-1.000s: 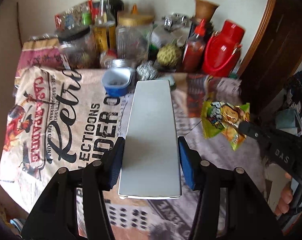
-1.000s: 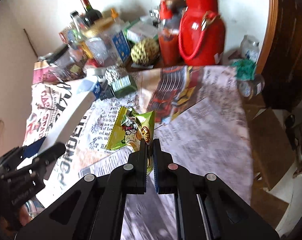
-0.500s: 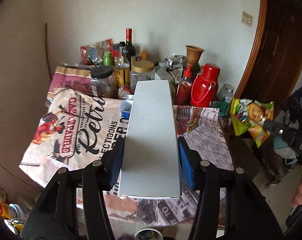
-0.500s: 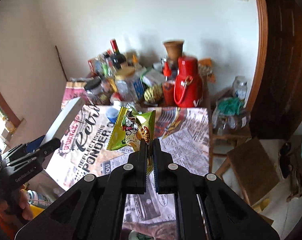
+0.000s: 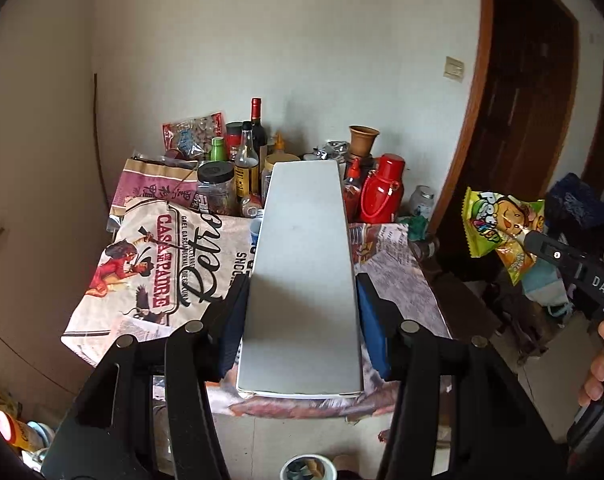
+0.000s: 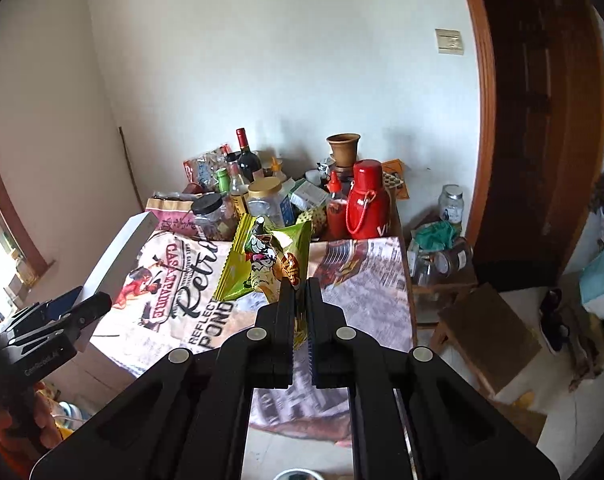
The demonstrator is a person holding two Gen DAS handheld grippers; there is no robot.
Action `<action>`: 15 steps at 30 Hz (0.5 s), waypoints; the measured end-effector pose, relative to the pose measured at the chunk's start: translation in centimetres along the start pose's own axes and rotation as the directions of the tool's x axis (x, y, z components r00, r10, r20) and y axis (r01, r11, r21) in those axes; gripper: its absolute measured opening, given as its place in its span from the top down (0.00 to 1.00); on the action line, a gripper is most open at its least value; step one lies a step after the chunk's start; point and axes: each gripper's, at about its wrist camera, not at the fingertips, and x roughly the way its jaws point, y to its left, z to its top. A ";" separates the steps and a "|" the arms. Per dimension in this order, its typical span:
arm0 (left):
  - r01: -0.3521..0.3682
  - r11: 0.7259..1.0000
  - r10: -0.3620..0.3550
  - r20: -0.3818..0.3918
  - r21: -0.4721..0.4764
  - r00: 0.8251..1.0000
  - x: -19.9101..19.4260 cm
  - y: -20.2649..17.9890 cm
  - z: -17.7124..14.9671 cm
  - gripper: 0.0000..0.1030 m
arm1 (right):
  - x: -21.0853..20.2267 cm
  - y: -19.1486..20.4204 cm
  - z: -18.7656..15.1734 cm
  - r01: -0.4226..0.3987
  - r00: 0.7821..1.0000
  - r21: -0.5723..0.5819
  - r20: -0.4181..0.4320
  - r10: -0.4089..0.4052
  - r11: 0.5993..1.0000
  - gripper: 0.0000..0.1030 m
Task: Collect trash
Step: 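Carry white carton and snack bag down toward the white bucket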
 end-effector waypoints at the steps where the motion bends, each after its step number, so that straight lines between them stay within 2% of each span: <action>1: 0.011 1.000 -0.011 0.000 0.009 1.000 -0.8 0.4 -0.5 0.50 | -0.6 0.8 -0.7 0.009 1.000 0.004 0.001 -0.009 1.000 0.95; 5: 0.064 0.997 -0.063 -0.017 0.035 0.998 -3.5 2.5 -3.2 0.50 | -2.9 3.6 -3.7 0.049 0.999 0.036 -0.011 -0.048 0.998 0.95; 10: 0.096 0.993 -0.093 -0.043 0.070 0.995 -6.8 4.8 -7.0 0.50 | -4.9 6.2 -7.3 0.073 0.996 0.074 -0.055 -0.069 0.995 0.95; 15: 0.120 0.990 -0.110 -0.117 0.077 0.987 -8.3 7.0 -10.7 0.50 | -5.6 8.4 -10.9 0.102 0.988 0.094 -0.127 -0.089 0.990 0.95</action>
